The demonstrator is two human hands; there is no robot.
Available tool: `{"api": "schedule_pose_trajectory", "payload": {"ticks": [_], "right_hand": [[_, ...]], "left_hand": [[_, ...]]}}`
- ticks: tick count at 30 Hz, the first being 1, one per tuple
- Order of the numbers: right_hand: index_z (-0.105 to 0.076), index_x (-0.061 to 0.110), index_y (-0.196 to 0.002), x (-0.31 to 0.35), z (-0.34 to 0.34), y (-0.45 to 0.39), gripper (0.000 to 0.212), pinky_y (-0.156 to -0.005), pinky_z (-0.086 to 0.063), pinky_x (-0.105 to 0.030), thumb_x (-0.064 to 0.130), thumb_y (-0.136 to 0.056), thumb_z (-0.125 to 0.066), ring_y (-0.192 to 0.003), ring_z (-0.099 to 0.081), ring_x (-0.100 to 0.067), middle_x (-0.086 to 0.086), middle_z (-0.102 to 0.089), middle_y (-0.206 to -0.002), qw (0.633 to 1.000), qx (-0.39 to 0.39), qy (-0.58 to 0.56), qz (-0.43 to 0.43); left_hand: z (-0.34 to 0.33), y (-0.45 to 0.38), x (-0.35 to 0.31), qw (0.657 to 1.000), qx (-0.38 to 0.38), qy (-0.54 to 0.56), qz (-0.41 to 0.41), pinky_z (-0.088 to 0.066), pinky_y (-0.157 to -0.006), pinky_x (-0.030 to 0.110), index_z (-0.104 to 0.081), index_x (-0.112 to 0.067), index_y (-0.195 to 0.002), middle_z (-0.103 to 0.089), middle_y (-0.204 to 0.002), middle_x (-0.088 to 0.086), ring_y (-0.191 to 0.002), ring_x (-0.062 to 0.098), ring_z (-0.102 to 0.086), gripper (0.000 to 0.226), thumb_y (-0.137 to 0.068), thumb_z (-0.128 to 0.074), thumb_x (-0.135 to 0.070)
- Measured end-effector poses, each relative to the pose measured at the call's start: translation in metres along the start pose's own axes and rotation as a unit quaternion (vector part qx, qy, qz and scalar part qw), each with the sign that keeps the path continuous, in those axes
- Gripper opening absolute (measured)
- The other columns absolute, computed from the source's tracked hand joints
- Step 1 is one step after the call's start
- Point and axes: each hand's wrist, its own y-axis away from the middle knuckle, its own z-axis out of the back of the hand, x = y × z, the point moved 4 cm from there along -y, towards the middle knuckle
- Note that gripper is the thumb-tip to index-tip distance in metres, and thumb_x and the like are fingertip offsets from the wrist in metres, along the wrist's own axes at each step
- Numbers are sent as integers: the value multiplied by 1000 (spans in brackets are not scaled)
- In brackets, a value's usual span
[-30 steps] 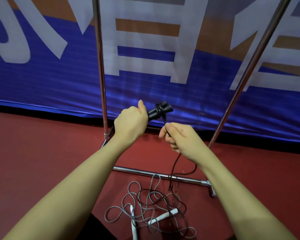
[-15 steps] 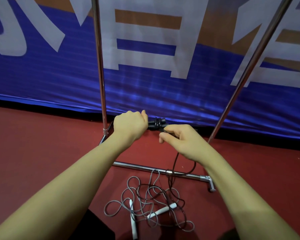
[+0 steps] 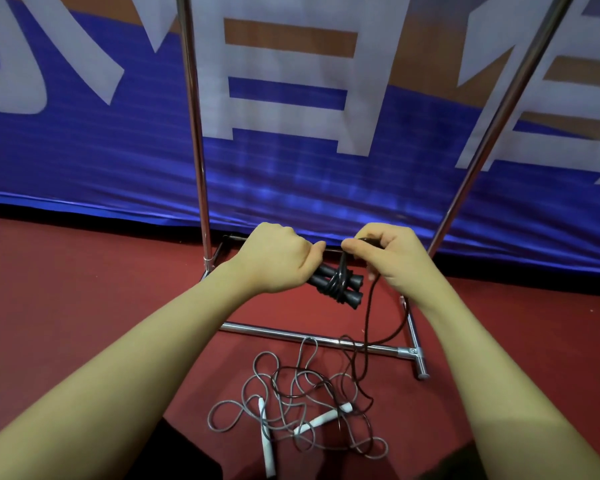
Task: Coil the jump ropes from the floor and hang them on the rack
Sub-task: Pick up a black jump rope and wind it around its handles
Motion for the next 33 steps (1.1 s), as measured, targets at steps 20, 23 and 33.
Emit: {"api": "schedule_pose_trajectory", "payload": {"ticks": [20,23,33], "right_hand": [[-62,5,-92,1,-37,1,30,-46,-44,-24,17,-101,-36,-45,-32,-8,7,-41,-55,969,96,-228,4],[-62,10,-91,3,-42,4,31,-45,-44,-23,13,-102,-33,-44,-33,-9,9,-41,-54,984,103,-143,3],[-61,10,-85,5,-52,13,29,-47,-40,-23,14,-102,-38,-42,-30,-6,10,-35,-46,980,180,-68,-40]], "left_hand": [[12,-9,18,874,-4,276,400,-19,-49,34,-28,-14,-64,-42,-63,6,-56,20,-35,39,-102,-28,-20],[2,-8,23,860,17,256,442,-31,-68,34,-40,-5,-75,-58,-91,19,-78,32,-46,38,-101,-23,-26],[-6,-2,34,896,40,61,437,-39,-82,36,-62,1,-107,-63,-113,22,-105,39,-58,47,-102,-26,-29]]}}
